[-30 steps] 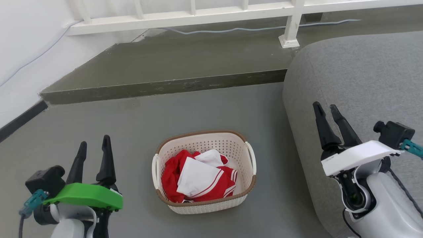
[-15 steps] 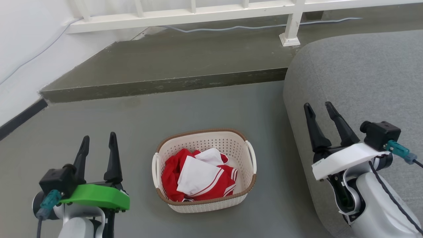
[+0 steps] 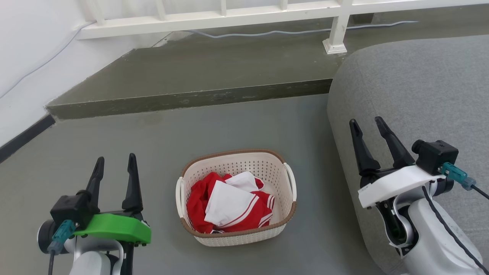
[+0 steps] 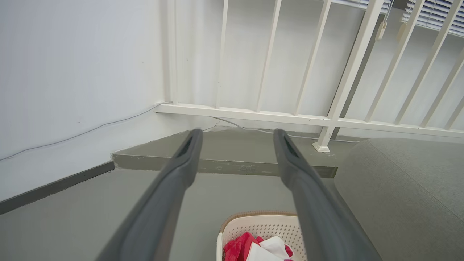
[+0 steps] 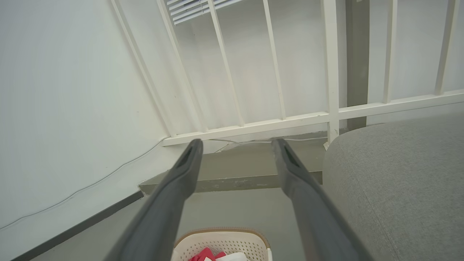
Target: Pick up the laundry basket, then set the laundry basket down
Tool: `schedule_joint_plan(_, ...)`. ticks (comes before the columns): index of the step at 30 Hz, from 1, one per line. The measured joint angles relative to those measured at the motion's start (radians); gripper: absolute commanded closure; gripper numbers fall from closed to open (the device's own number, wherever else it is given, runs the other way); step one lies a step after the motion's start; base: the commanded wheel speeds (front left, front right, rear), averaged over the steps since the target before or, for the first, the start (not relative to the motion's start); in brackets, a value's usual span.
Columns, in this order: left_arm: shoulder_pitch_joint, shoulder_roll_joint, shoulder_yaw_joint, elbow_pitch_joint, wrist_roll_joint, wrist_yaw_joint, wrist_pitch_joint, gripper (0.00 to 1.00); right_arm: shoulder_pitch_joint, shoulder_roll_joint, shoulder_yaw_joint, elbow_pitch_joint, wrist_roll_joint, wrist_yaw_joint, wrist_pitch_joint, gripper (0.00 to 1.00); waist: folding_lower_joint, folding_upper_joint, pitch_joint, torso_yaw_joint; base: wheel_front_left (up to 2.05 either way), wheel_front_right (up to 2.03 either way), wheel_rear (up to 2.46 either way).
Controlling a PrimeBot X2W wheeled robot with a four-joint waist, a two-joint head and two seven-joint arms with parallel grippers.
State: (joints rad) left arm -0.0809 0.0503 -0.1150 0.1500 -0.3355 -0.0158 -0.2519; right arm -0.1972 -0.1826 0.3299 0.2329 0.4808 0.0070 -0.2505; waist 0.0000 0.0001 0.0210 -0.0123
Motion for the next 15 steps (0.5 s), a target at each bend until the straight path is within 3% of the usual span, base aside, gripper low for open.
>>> schedule_joint_plan(15, 0.000, -0.003, 0.010, 0.022, 0.000, 0.000, 0.000, 0.00, 0.000, 0.024, -0.020, 0.016, -0.016, 0.010, -0.001, 0.00, 0.0000, 0.0000, -0.004, 0.000, 0.00, 0.00, 0.00)
